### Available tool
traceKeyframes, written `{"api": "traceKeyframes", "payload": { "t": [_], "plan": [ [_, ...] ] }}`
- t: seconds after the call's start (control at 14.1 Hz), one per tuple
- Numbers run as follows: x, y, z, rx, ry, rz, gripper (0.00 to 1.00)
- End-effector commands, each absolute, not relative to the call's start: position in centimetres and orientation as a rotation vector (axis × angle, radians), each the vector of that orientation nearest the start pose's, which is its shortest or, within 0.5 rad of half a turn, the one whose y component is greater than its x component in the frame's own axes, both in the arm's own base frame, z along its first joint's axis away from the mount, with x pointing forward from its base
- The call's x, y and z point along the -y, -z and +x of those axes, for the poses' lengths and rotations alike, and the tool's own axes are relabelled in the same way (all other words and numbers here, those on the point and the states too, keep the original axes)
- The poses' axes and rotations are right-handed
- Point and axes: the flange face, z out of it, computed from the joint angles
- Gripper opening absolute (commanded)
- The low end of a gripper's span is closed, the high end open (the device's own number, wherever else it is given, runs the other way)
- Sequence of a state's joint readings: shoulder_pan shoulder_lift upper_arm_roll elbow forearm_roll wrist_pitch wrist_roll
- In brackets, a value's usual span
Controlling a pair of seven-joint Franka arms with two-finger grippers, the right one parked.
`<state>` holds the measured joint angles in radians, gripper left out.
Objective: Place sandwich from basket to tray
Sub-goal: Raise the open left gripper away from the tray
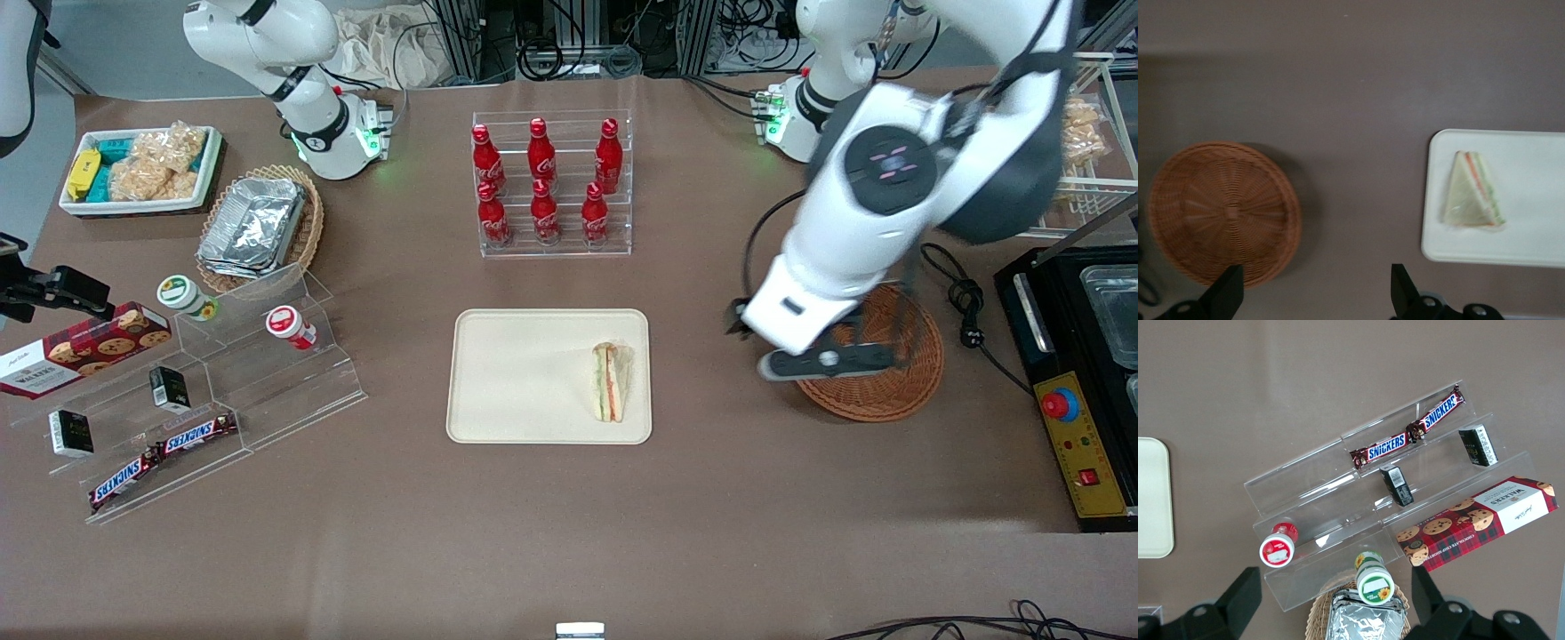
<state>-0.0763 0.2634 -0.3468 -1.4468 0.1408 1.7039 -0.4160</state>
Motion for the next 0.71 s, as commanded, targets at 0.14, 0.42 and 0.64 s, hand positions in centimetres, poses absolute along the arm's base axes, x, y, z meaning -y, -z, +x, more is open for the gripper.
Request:
{"api": "traceKeyframes", "payload": {
  "t": [0.14, 0.42, 0.64],
  "plan": [
    [5.6, -57.0, 55.6, -0.381, -0.009, -3.120, 0.99],
    [-0.2, -57.3, 55.6, -0.493, -0.073, -3.081, 0.99],
    [0.2, -58.1, 56.4, -0.509, -0.058, -3.031, 0.99]
  ]
}}
